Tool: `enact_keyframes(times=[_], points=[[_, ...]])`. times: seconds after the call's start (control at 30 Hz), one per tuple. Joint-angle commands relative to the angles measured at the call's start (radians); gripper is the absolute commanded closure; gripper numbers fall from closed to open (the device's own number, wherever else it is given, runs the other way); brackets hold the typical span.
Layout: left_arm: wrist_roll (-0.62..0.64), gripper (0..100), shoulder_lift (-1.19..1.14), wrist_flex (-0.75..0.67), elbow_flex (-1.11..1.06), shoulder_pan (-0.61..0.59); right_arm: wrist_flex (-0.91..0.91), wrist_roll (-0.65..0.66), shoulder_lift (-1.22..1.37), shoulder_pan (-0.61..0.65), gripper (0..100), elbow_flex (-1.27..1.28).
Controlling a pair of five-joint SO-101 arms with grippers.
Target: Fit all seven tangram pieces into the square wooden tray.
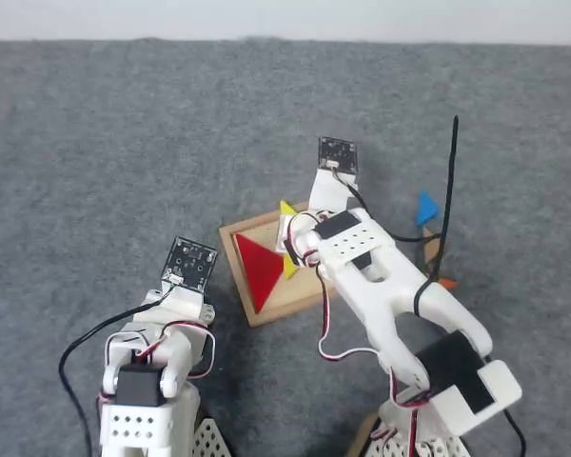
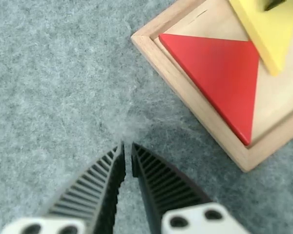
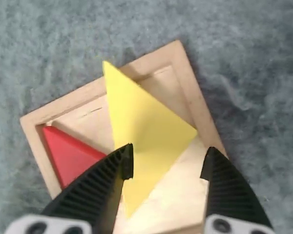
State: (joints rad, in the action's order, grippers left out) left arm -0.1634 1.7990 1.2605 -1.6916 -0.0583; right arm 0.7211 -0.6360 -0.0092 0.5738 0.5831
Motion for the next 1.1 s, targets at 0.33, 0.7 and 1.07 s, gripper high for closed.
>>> enact_keyframes(times=[0.33,0.7,1.07], points=[[-0.008,98,0.017,0.003,0.010,-0.005,-0.088,0.387,-0.331,0.056,83.6,0.115],[-0.008,98,0.017,0.003,0.010,-0.005,-0.326,0.842,-0.173,0.104,99.1,0.130],[-0.008,98,0.017,0.003,0.010,-0.005,-0.223,0.941,-0.305,-0.015,99.1,0.173]])
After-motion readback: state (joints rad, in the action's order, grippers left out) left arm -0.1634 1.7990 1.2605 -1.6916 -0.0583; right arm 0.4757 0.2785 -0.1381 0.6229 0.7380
